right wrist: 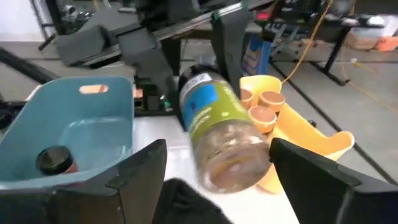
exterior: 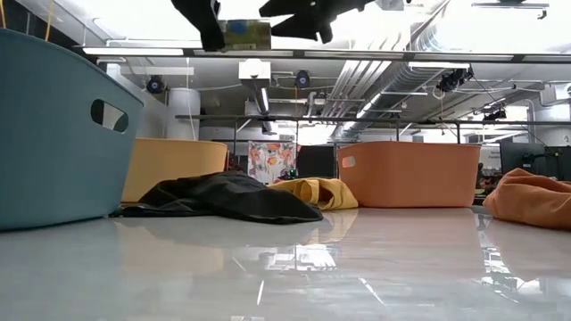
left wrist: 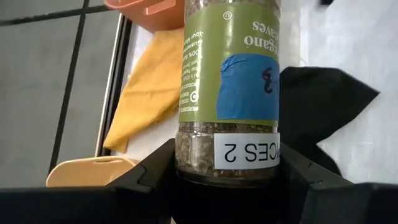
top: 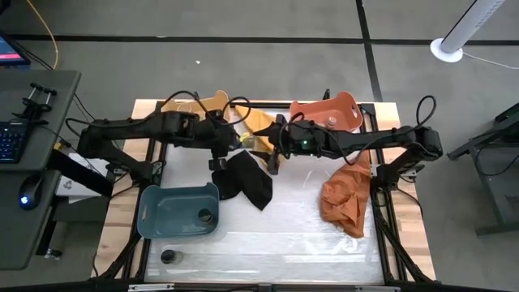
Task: Sort spices by type
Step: Put the top black spice bottle into the blue bin
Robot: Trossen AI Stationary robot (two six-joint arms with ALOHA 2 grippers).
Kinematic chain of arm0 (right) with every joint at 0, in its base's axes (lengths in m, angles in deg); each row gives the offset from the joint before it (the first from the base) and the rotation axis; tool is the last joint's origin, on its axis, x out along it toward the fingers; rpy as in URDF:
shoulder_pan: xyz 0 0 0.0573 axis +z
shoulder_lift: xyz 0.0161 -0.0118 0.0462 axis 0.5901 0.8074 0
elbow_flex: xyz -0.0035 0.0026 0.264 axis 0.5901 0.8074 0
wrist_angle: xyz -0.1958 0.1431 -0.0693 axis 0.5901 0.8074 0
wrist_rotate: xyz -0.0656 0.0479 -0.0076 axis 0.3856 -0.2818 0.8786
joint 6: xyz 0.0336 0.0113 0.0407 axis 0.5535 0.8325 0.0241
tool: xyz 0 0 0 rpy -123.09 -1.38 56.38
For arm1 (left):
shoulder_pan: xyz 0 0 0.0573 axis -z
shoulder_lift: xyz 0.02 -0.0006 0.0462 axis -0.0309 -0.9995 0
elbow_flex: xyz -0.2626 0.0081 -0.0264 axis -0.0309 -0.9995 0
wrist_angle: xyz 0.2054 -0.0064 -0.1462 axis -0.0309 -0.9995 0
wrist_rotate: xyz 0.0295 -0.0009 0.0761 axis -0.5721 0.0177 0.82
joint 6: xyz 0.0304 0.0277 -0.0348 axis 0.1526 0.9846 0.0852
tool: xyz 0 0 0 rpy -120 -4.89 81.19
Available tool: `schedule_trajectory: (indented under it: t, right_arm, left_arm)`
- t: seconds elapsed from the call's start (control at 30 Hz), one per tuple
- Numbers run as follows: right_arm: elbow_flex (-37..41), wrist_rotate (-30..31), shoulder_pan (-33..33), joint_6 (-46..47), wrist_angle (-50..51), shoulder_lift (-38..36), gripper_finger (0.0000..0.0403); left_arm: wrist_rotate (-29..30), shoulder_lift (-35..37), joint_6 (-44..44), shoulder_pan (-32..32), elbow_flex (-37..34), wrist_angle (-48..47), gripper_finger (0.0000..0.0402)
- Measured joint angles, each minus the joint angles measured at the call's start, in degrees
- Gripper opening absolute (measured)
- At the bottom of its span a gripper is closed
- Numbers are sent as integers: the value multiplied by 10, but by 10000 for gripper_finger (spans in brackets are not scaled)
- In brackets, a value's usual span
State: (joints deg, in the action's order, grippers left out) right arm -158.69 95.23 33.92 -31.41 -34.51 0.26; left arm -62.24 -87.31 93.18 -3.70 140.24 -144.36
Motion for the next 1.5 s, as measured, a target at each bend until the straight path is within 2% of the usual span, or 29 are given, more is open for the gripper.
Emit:
schedule_trajectory:
  t: [0.2,0.27,0.47,0.67,0.87,1.0,1.17,1.4,1.5]
  right_arm:
    - [2,28,-2,-12,-27,6,288]
    - [2,27,-4,-9,-28,5,288]
    - [1,-29,0,-17,-36,5,288]
    - [1,-85,0,-20,-37,4,288]
    - [1,-88,1,-18,-41,4,285]
    - [1,-86,1,-22,-41,4,252]
    - [1,-75,1,-24,-41,4,174]
    - [1,-76,-3,-21,-41,3,167]
    - [1,-77,-11,-22,-30,-4,167]
  left_arm:
    - [1,-2,0,21,1,19,162]
    - [21,-2,2,25,1,19,162]
    - [9,-2,15,28,1,23,162]
    - [8,-2,40,28,0,80,162]
    - [7,-2,51,28,0,84,162]
    - [6,-2,50,28,0,79,162]
    - [7,-2,49,28,-1,80,164]
    - [10,-3,45,27,-2,71,256]
    - [11,-3,30,27,5,26,277]
